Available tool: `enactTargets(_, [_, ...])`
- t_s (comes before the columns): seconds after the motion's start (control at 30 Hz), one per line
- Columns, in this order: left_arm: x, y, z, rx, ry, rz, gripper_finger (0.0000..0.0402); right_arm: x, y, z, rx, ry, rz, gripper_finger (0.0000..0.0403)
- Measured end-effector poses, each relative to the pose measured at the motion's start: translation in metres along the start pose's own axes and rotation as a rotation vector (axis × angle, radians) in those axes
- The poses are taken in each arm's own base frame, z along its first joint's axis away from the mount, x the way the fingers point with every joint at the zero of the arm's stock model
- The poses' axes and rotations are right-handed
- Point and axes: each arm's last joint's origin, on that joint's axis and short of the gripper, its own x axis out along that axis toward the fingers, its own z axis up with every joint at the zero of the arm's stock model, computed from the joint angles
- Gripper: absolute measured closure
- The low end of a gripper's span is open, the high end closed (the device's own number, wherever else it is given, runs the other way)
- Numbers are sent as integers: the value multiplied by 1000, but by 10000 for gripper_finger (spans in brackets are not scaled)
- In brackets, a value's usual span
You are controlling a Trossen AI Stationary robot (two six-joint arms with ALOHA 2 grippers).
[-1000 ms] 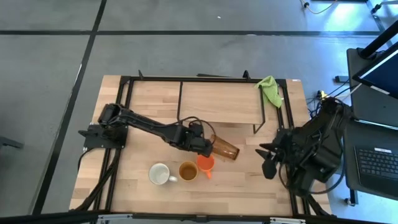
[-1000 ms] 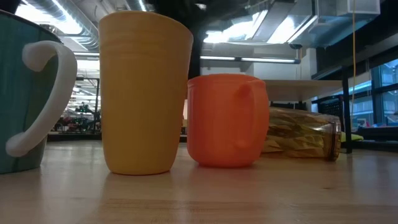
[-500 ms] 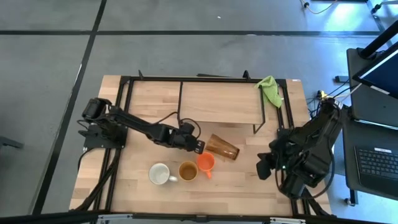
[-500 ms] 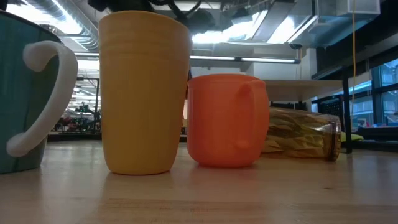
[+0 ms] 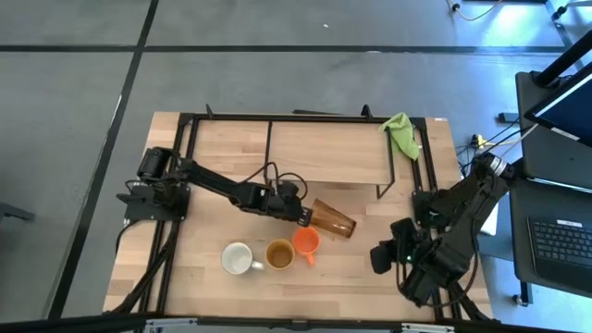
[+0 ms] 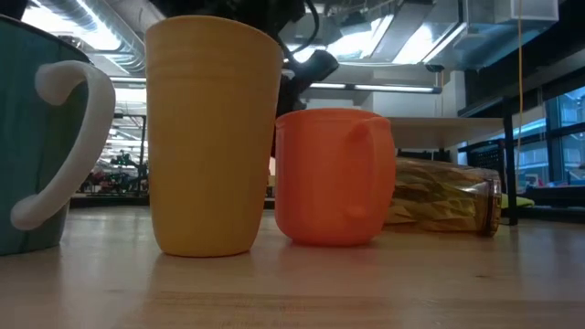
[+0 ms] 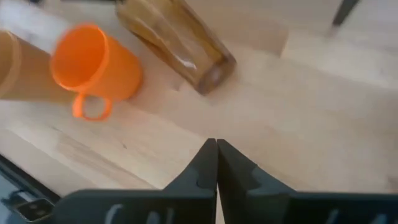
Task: Stack small to large cups/mugs on shelf
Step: Put the brown cup on the shelf
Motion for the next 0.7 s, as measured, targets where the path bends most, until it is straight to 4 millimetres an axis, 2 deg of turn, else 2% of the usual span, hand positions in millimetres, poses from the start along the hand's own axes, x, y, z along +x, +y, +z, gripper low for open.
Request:
enactTargets(0.23, [6, 1, 4, 22, -5, -10, 401, 14, 9, -5, 58, 21, -18, 400])
enactTargets(0.47, [13, 4, 8, 42, 5, -25, 401, 46, 12, -4, 135, 24, -13, 400])
enactTargets(0.7, [23, 1, 5, 37, 10, -71, 401, 67, 4, -7, 146, 39, -47, 400])
